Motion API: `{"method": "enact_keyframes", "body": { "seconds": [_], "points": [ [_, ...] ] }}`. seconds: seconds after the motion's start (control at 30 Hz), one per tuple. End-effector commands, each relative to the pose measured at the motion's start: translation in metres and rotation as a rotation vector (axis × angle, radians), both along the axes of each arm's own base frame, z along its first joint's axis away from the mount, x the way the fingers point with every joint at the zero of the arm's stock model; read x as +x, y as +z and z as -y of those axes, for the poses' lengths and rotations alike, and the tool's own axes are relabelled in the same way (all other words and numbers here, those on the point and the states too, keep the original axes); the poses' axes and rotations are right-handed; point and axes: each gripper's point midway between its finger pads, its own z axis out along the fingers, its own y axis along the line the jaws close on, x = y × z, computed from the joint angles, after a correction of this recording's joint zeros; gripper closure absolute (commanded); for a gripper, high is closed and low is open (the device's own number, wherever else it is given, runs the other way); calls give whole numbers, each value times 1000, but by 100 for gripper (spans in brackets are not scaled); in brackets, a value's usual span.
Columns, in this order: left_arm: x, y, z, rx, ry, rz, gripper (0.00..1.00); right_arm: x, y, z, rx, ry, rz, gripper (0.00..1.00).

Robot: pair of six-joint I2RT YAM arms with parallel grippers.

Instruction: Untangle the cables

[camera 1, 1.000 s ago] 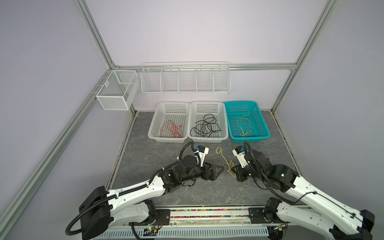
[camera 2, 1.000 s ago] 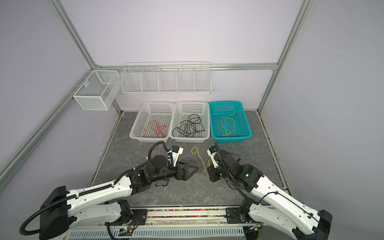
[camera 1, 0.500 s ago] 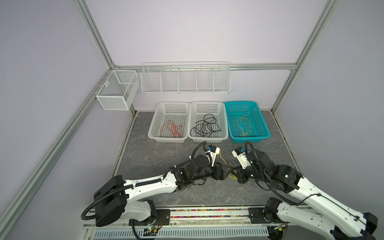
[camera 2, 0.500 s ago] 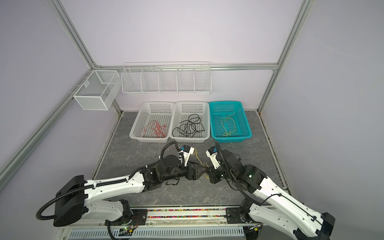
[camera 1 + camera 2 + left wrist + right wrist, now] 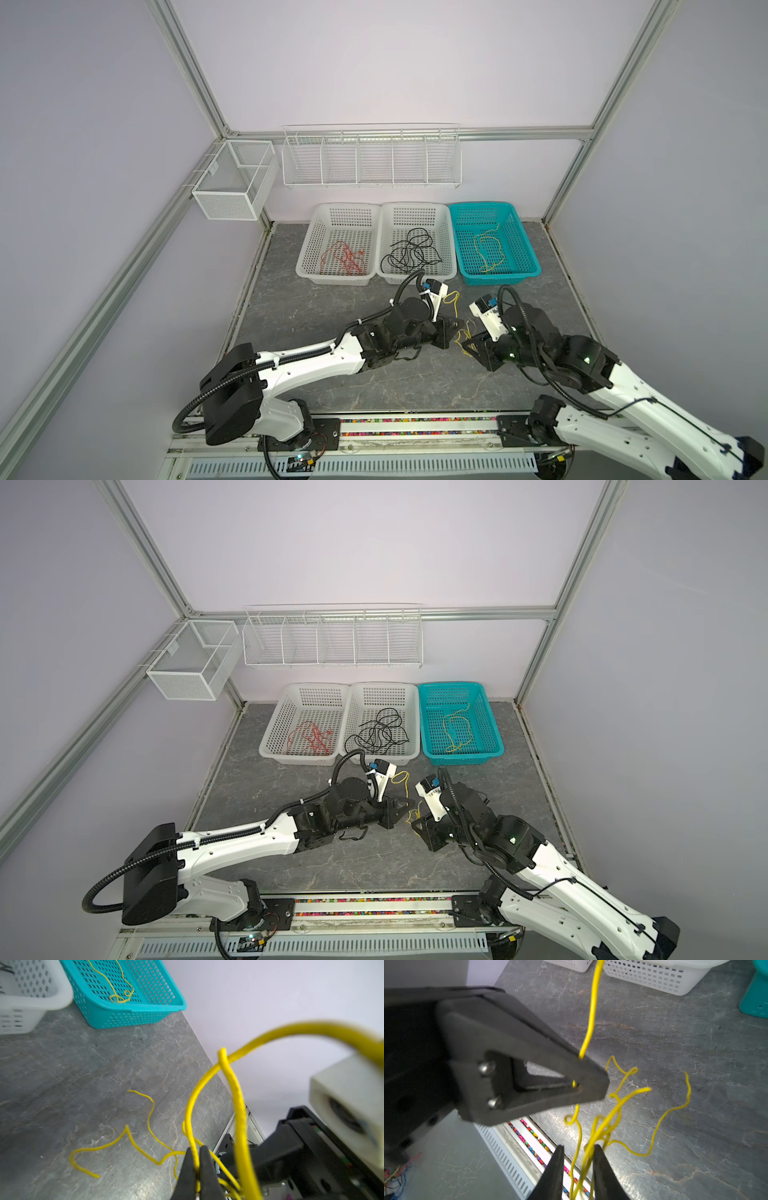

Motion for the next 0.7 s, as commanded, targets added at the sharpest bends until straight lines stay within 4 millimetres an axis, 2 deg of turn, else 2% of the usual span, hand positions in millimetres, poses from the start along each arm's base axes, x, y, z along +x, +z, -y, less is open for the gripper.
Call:
{"method": "enact_keyframes", "body": {
  "seconds": [0.0,0.1,0.23,0.37,0.53,0.67],
  "points": [
    [19,28,-10,-49,52,-2,100,-2,3,14,20,-50,39,48],
    [20,44,-11,-62,44,2,100,-7,7,17,72,-43,75,33],
    [16,66,-8,-86,15,8,100,-9,-3,16,109,-21,109,24],
    [13,80,-6,-111,3,-4,100,-8,-12,-2,146,38,106,20],
    [12,92,-7,-138,4,-18,100,3,-3,-22,205,69,168,17],
    [11,96,-7,-153,5,-26,100,19,3,-24,189,48,264,18]
  ]
}}
